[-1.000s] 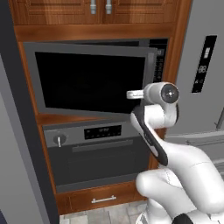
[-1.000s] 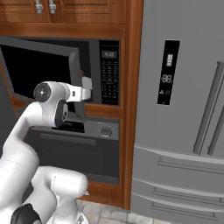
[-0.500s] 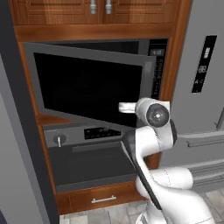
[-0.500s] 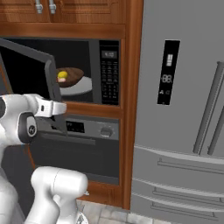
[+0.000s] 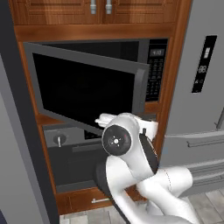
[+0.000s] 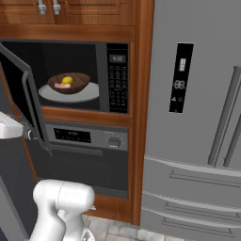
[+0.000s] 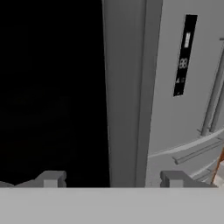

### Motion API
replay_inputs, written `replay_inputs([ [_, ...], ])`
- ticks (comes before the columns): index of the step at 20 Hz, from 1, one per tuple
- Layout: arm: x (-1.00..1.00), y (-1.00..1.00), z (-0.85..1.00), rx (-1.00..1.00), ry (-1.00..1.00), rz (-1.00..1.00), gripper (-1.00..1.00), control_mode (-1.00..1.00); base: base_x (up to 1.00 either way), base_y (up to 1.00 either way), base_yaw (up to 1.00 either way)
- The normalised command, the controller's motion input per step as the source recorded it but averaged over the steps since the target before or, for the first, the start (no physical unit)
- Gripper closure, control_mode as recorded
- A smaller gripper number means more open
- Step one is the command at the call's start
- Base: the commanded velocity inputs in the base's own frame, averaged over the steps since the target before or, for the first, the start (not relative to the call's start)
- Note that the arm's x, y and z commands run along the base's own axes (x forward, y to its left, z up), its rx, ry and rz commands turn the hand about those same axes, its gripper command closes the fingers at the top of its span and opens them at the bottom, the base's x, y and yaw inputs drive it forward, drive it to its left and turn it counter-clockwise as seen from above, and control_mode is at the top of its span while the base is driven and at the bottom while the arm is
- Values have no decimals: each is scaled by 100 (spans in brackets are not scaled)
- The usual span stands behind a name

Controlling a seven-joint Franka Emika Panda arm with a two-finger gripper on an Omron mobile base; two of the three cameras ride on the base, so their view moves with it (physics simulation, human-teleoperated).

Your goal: The microwave is finished heating the steak and lemon. Take the bowl containing the food and place it on the dining counter.

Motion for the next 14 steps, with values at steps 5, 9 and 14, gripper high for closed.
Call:
replay_inputs([
  [5, -100, 10, -18, -5, -12, -21, -100, -100, 0, 0, 0],
  [9, -92, -100, 0, 5, -30, -1, -100, -100, 0, 0, 0],
  [14, -36, -100, 3, 17, -29, 2, -100, -100, 0, 0, 0],
])
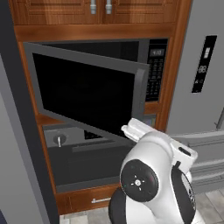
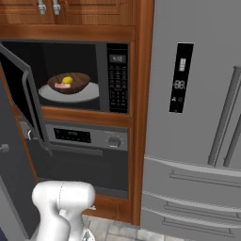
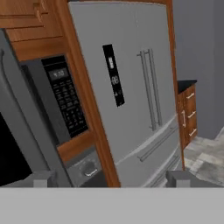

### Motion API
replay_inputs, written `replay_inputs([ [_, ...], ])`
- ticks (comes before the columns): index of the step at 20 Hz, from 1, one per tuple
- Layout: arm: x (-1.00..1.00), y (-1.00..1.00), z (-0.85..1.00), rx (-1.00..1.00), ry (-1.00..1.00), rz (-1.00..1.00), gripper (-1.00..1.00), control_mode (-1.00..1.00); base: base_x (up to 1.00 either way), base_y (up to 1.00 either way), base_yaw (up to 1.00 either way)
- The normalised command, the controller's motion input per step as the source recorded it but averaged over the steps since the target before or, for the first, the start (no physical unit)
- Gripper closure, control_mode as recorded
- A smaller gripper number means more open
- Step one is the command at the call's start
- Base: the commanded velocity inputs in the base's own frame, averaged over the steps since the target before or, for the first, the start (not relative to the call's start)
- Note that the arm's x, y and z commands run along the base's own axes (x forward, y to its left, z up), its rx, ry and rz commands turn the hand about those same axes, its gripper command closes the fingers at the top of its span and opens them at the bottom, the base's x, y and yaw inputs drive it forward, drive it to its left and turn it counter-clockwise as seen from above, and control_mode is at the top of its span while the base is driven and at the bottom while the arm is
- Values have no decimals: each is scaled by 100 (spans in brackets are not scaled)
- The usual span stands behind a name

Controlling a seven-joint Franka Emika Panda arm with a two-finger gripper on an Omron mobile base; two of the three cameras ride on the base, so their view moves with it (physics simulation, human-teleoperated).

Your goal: The microwave is finished heating the steak and lemon. Take the bowl containing the food and place it on the dining counter.

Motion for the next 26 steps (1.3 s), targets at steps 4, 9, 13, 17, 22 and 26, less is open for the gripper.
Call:
replay_inputs([
  [4, 0, -100, 0, 21, -9, 12, -100, -100, 0, 0, 0],
  [9, 8, -100, 0, 22, -11, 21, -100, -100, 0, 0, 0],
  [13, 52, -87, 0, 26, -2, 41, -100, -100, 0, 0, 0],
  [17, 71, -25, 0, 34, 0, 59, -100, -100, 0, 0, 0],
  [22, 58, 35, 0, 26, 1, 62, -100, -100, 0, 0, 0],
  [26, 67, 97, -1, 13, 1, 37, -100, -100, 0, 0, 0],
])
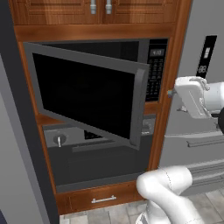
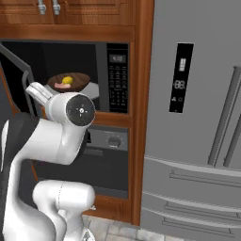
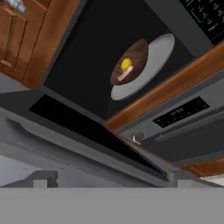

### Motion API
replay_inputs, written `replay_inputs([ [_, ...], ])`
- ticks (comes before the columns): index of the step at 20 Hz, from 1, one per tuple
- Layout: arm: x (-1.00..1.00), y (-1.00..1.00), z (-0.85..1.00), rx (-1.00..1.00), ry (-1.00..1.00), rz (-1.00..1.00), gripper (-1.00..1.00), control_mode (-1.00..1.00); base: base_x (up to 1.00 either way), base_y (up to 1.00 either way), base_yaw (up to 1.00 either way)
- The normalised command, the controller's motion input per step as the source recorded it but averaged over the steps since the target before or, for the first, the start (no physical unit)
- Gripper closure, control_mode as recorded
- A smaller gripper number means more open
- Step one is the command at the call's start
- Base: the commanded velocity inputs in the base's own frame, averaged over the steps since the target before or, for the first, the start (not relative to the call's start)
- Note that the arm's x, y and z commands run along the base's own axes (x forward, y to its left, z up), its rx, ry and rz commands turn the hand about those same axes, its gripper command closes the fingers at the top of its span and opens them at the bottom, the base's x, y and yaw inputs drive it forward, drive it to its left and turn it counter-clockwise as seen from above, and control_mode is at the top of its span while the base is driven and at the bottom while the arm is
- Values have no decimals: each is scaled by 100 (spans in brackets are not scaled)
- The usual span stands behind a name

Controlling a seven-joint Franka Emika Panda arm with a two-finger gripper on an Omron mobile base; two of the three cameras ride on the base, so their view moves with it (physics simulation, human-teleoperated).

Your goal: The microwave is finished heating the steak and lemon. Take the bowl containing the food and place it on the dining counter.

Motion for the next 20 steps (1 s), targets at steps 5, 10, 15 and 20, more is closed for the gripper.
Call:
replay_inputs([
  [5, 63, 64, 0, 13, 8, 34, -100, -100, 0, 0, 0],
  [10, 38, -18, 0, 17, 9, 25, -100, -100, 0, 0, 0],
  [15, 2, -48, 7, 12, 2, 9, -100, -100, 0, 0, 0],
  [20, 48, 24, 0, 0, 0, -13, -100, -100, 0, 0, 0],
])
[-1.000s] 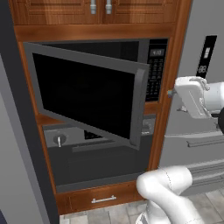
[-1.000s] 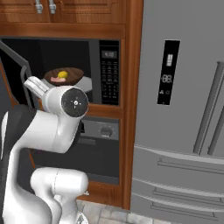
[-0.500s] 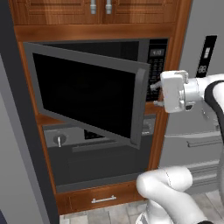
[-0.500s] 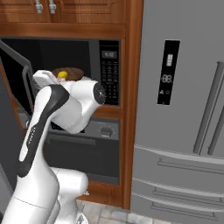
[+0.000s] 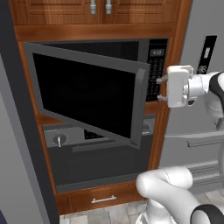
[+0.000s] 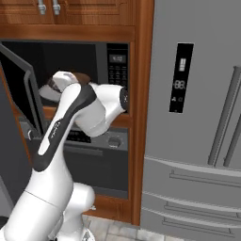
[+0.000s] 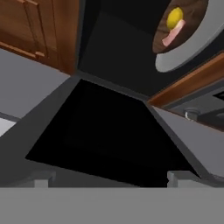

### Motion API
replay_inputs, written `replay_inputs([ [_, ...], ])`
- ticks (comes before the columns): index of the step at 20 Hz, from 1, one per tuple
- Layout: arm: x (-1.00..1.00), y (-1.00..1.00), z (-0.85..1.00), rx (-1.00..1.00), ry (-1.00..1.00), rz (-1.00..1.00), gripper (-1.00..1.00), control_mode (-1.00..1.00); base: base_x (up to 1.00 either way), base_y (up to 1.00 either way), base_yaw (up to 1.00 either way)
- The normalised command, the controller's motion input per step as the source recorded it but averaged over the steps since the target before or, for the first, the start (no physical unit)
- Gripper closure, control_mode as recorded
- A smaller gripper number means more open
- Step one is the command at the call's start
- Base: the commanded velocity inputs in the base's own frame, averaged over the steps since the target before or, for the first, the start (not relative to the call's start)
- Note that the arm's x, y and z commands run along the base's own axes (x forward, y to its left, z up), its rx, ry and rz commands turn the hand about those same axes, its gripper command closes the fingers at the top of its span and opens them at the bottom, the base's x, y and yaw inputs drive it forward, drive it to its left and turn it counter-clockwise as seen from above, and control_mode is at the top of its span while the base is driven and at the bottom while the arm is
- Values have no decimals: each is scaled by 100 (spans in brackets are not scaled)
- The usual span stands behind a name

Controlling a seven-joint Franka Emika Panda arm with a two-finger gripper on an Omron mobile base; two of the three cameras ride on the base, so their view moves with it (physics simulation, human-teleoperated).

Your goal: The microwave is finished heating the steak and lemon. Take the bowl containing the food and place it on the dining counter.

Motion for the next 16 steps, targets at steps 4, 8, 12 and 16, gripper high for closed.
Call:
replay_inputs([
  [4, 62, 77, 0, -5, 0, -24, -100, -100, 0, 0, 0],
  [8, 16, 79, 0, -4, 4, -10, -100, -100, 0, 0, 0],
  [12, -25, 95, 1, -2, 9, 9, -100, -100, 0, 0, 0],
  [16, -65, 94, 24, 0, 0, 31, -100, -100, 0, 0, 0],
])
